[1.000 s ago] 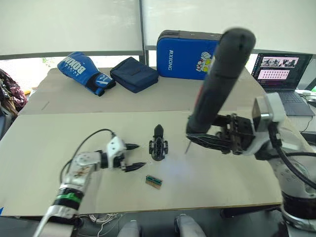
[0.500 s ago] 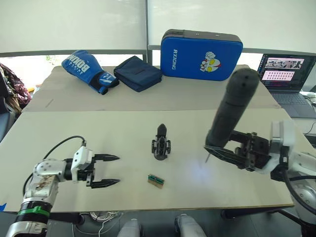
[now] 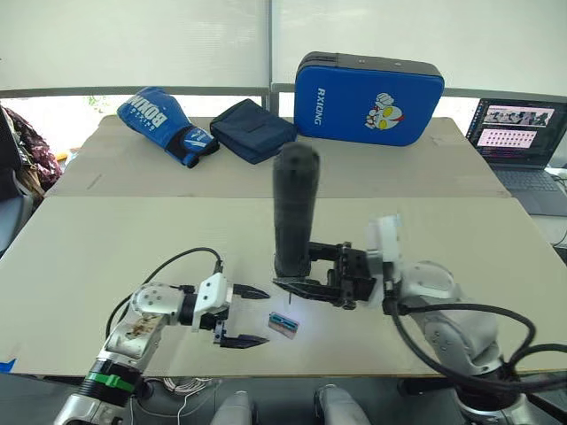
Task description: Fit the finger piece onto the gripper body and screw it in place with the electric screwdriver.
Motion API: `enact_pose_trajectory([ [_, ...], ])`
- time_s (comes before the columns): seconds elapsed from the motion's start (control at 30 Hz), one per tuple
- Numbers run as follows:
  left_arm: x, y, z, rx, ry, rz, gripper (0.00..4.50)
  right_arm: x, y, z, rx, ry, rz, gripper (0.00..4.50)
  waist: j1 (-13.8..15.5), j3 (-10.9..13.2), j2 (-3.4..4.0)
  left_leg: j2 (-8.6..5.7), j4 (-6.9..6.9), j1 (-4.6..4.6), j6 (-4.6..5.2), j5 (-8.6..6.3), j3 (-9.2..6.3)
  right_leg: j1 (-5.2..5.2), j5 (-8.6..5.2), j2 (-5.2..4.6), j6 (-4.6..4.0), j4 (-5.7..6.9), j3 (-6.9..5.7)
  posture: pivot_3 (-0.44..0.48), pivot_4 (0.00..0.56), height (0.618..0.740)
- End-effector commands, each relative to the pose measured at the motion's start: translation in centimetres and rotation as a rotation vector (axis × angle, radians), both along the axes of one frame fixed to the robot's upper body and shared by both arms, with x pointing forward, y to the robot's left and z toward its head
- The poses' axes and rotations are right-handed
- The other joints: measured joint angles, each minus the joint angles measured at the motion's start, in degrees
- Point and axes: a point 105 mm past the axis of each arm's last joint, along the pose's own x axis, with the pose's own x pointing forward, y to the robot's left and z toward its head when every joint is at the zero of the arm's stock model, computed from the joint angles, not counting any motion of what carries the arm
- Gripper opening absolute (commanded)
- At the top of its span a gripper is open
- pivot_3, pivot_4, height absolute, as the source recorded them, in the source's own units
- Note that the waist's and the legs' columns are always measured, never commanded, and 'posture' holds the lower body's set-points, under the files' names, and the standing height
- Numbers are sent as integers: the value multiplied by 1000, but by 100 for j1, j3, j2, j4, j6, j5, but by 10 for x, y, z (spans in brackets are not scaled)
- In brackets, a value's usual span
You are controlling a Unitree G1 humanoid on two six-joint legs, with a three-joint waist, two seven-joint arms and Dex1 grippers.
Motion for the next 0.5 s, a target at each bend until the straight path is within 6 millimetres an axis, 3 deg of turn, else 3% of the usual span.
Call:
enact_pose_trajectory([
  [0.03, 3, -4, -1, 21, -26, -10, 4431, -6, 3, 5, 28, -105, 42, 1889, 4, 0, 0, 0, -1, 1, 0, 0, -1, 0, 0, 1, 0, 0, 0, 0, 150, 740],
  [0.17, 1, -9, -12, 37, -35, -11, 4431, -11, 3, -7, 9, -121, 82, 1889, 6, 0, 0, 0, -1, 2, 0, 0, 0, 0, 0, 1, 0, 1, -1, 0, 150, 740],
  [0.5, 4, -16, -30, 34, -13, 8, 4431, -9, 6, -15, 16, -134, 80, 1889, 52, -3, 4, -4, 3, 24, 0, 0, -1, 22, 0, -2, -1, 8, -1, 0, 150, 740],
])
